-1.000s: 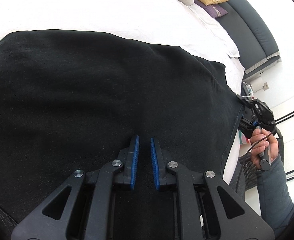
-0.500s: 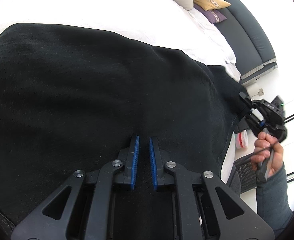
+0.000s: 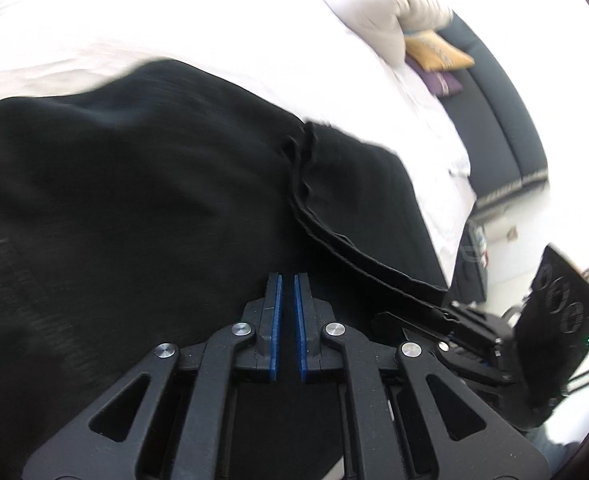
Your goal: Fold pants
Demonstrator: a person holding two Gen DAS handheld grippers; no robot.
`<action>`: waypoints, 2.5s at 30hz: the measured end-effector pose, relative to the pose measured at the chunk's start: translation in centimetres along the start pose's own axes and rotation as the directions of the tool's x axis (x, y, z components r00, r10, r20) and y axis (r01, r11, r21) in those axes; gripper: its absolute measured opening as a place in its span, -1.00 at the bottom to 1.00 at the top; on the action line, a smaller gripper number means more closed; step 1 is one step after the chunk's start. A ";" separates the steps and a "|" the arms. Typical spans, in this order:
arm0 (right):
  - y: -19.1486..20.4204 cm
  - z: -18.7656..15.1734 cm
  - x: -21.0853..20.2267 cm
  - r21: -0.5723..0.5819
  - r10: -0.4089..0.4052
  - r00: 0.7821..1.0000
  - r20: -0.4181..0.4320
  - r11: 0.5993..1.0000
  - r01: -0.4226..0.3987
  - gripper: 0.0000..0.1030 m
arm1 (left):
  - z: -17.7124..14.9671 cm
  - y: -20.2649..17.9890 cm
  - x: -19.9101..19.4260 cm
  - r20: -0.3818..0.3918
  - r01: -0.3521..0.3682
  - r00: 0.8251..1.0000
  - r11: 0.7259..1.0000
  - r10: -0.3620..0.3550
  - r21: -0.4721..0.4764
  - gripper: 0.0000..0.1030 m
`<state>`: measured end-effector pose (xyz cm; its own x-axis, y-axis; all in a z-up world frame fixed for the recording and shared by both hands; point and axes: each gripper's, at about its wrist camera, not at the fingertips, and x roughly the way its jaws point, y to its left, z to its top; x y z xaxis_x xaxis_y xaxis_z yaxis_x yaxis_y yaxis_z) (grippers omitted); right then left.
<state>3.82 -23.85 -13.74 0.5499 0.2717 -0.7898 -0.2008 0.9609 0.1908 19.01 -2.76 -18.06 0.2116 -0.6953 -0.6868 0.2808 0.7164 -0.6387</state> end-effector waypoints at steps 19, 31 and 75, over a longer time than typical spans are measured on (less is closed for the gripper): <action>9.9 -1.7 0.0 -0.376 -0.198 0.978 0.069 0.903 0.209 -0.77 | 1.3 4.2 -3.1 0.044 0.264 0.964 0.925 -0.262 -0.273 0.33; 12.0 -1.7 0.3 -0.421 -0.199 0.977 0.074 0.882 0.212 -0.77 | -0.6 5.6 -5.8 0.015 0.134 0.991 0.968 -0.133 -0.211 -0.89; 13.7 -1.5 3.9 -0.439 -0.117 0.993 0.001 0.892 0.105 -0.53 | -0.4 5.1 -4.0 -0.046 0.095 0.993 0.977 -0.105 -0.189 -0.88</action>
<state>2.03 -9.65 -15.09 0.5706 0.1579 -0.8059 -0.4769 0.8626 -0.1687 19.18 3.67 -18.71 0.1379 -0.7636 -0.6308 0.1171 0.6450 -0.7552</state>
